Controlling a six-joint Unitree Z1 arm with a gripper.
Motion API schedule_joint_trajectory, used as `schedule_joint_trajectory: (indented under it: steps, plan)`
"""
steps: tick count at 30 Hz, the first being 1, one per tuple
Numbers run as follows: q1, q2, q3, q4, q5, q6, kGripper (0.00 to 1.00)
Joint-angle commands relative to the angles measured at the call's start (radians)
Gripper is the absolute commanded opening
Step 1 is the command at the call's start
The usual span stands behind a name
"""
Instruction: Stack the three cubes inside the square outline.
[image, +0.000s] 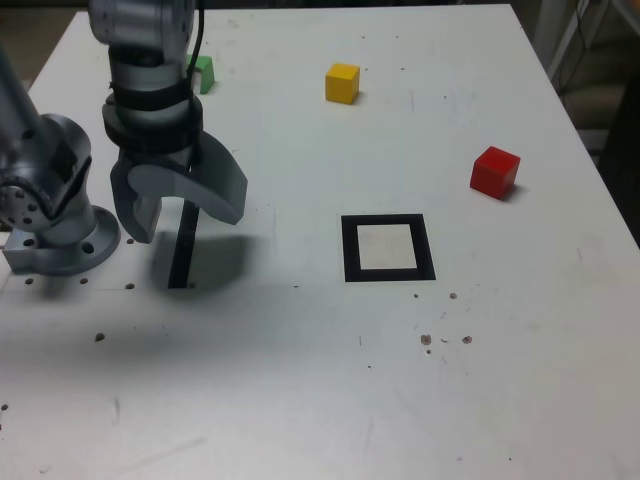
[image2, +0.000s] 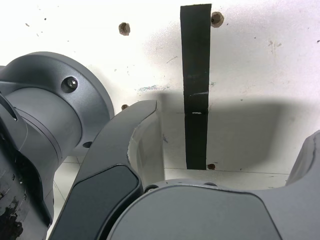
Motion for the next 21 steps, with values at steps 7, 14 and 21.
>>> schedule_joint_trajectory:
  steps: [7,14,21]
  plan:
    - [0.001,-0.016,-0.006,0.012,0.004,-0.005,0.97]
    - [0.001,-0.013,-0.011,0.011,0.006,-0.006,0.97]
    - [0.001,0.005,-0.033,0.007,0.016,-0.004,0.97]
